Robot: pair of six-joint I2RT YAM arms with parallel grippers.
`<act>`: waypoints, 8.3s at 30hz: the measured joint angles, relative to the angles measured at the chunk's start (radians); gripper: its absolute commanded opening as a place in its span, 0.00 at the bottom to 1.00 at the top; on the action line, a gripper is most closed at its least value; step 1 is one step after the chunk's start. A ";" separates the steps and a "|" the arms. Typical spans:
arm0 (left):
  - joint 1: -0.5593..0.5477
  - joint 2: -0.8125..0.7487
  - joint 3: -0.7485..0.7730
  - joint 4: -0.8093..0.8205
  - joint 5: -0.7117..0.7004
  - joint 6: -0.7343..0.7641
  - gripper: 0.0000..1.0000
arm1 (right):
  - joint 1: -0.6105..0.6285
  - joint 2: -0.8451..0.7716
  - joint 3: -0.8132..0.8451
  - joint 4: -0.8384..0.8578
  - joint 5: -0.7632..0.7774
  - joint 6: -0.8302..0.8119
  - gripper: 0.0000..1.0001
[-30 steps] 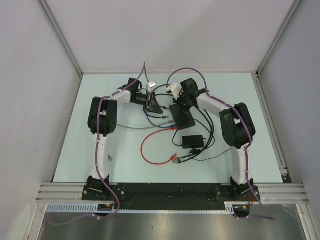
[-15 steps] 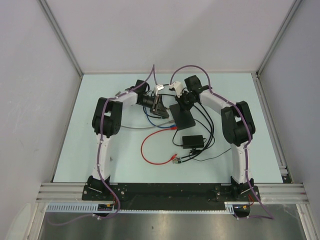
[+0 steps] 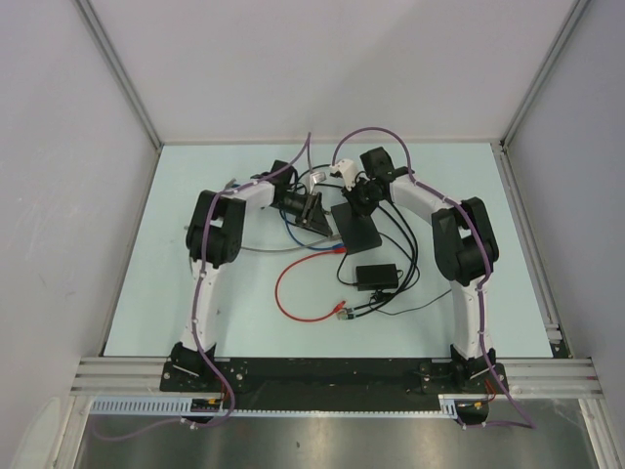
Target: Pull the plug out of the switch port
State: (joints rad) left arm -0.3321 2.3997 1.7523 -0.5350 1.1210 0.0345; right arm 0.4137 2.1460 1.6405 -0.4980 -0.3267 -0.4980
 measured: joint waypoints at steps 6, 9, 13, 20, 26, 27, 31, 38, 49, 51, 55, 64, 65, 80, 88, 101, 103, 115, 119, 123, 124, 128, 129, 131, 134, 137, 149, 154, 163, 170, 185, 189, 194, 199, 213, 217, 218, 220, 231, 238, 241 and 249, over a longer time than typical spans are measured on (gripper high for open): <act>-0.013 0.036 0.053 -0.003 0.013 -0.003 0.50 | 0.000 0.000 0.000 0.000 0.000 0.000 0.01; -0.013 0.056 0.077 -0.001 0.030 -0.011 0.50 | 0.000 0.000 0.000 0.000 0.000 0.000 0.01; -0.013 0.068 0.084 0.001 0.053 -0.019 0.50 | 0.000 0.000 0.000 0.000 0.000 0.000 0.01; -0.019 0.075 0.090 0.001 0.058 -0.020 0.49 | 0.000 0.000 0.000 0.000 0.001 0.000 0.01; -0.029 0.090 0.105 0.003 0.062 -0.035 0.45 | 0.000 0.001 0.001 -0.001 0.001 0.000 0.01; -0.030 0.091 0.106 0.004 0.063 -0.036 0.45 | 0.000 0.001 0.002 -0.002 0.001 0.000 0.01; -0.031 0.097 0.107 0.010 0.068 -0.037 0.41 | 0.000 0.002 0.003 -0.003 0.001 0.000 0.01; -0.033 0.102 0.109 0.013 0.069 -0.036 0.41 | 0.000 0.003 0.006 -0.006 0.000 0.000 0.01; -0.047 0.108 0.116 0.011 0.069 -0.035 0.36 | 0.000 0.005 0.010 -0.010 0.000 0.000 0.01; -0.047 0.110 0.117 0.010 0.070 -0.034 0.35 | 0.000 0.005 0.010 -0.010 0.000 0.000 0.01; -0.047 0.113 0.122 0.002 0.071 -0.034 0.36 | 0.000 0.005 0.010 -0.010 0.000 0.000 0.01; -0.048 0.115 0.126 -0.003 0.080 -0.030 0.40 | 0.000 0.005 0.010 -0.010 0.000 0.000 0.01; -0.048 0.115 0.126 -0.003 0.082 -0.028 0.40 | 0.000 0.005 0.010 -0.010 0.000 0.000 0.01; -0.048 0.122 0.126 -0.017 0.096 0.004 0.09 | 0.000 0.005 0.010 -0.010 0.001 0.000 0.01; -0.049 0.122 0.145 -0.052 0.077 0.018 0.00 | 0.001 0.005 0.010 -0.010 0.004 0.000 0.01; -0.047 0.122 0.159 -0.087 0.069 0.080 0.00 | 0.002 0.005 0.010 -0.011 0.004 0.000 0.01; -0.047 0.124 0.179 -0.113 0.058 0.083 0.00 | 0.002 0.005 0.010 -0.010 0.004 0.000 0.01; -0.029 0.115 0.143 -0.150 0.067 0.148 0.00 | 0.002 0.007 0.010 -0.010 0.006 0.000 0.01; -0.023 0.115 0.143 -0.152 0.069 0.149 0.00 | 0.002 0.007 0.010 -0.009 0.006 0.000 0.01; -0.015 0.112 0.143 -0.170 0.068 0.156 0.00 | 0.002 0.007 0.010 -0.009 0.006 0.000 0.01; -0.011 0.109 0.143 -0.174 0.066 0.159 0.00 | 0.002 0.007 0.010 -0.009 0.006 0.000 0.01; 0.023 0.092 0.156 -0.185 0.037 0.166 0.00 | 0.002 0.007 0.010 -0.010 0.007 0.000 0.01; 0.036 0.087 0.166 -0.185 0.029 0.166 0.00 | 0.002 0.007 0.010 -0.009 0.007 0.000 0.01; 0.071 0.070 0.194 -0.185 0.014 0.166 0.00 | 0.002 0.007 0.010 -0.010 0.007 0.000 0.01; 0.142 0.026 0.235 -0.186 -0.018 0.177 0.00 | 0.002 0.007 0.010 -0.010 0.007 0.000 0.01; 0.230 -0.023 0.268 -0.185 -0.067 0.200 0.00 | 0.003 0.007 0.010 -0.010 0.009 0.000 0.01; 0.400 -0.070 0.292 -0.158 -0.317 0.229 0.59 | 0.011 0.007 0.010 -0.011 0.027 -0.001 0.01; 0.336 -0.111 0.231 -0.092 -0.166 0.153 0.58 | 0.013 0.007 0.010 -0.012 0.033 -0.001 0.01; 0.142 -0.158 0.036 0.064 0.016 -0.050 0.56 | 0.009 0.003 0.008 -0.011 0.025 0.000 0.00; 0.072 -0.143 -0.027 0.107 0.054 -0.095 0.54 | -0.014 -0.041 -0.065 0.037 -0.072 0.027 0.00; 0.018 -0.086 -0.103 0.063 0.057 -0.047 0.53 | -0.018 -0.108 -0.168 0.029 -0.132 0.070 0.00; 0.003 -0.057 -0.093 0.032 0.037 -0.015 0.53 | -0.017 -0.099 -0.167 0.027 -0.123 0.088 0.01; -0.018 -0.028 -0.062 0.000 0.026 0.013 0.52 | -0.026 -0.087 -0.155 0.023 -0.134 0.138 0.01; -0.042 -0.011 -0.035 -0.010 0.027 0.023 0.50 | -0.027 -0.080 -0.152 0.023 -0.135 0.156 0.02; -0.065 0.041 0.039 -0.057 0.039 0.046 0.41 | -0.029 -0.043 -0.102 0.005 -0.166 0.165 0.03; -0.065 0.045 0.045 -0.066 0.039 0.055 0.40 | -0.028 -0.041 -0.099 0.005 -0.177 0.165 0.04; -0.065 0.046 0.046 -0.067 0.039 0.057 0.40 | -0.028 -0.041 -0.099 0.005 -0.178 0.165 0.04; -0.066 0.047 0.049 -0.074 0.041 0.065 0.39 | -0.028 -0.041 -0.099 0.005 -0.178 0.165 0.04; -0.095 0.049 0.049 -0.102 0.043 0.096 0.34 | -0.029 -0.039 -0.097 0.003 -0.181 0.165 0.04; -0.095 0.055 0.051 -0.115 0.045 0.101 0.32 | -0.030 -0.038 -0.095 0.002 -0.184 0.165 0.04; -0.095 0.056 0.055 -0.122 0.046 0.114 0.29 | -0.031 -0.037 -0.095 0.002 -0.186 0.165 0.04; -0.095 0.057 0.055 -0.132 0.050 0.138 0.11 | -0.032 -0.037 -0.093 0.000 -0.188 0.165 0.05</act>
State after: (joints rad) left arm -0.4274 2.4565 1.8072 -0.6666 1.1709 0.1722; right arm 0.3820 2.1094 1.5471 -0.4984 -0.5152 -0.3332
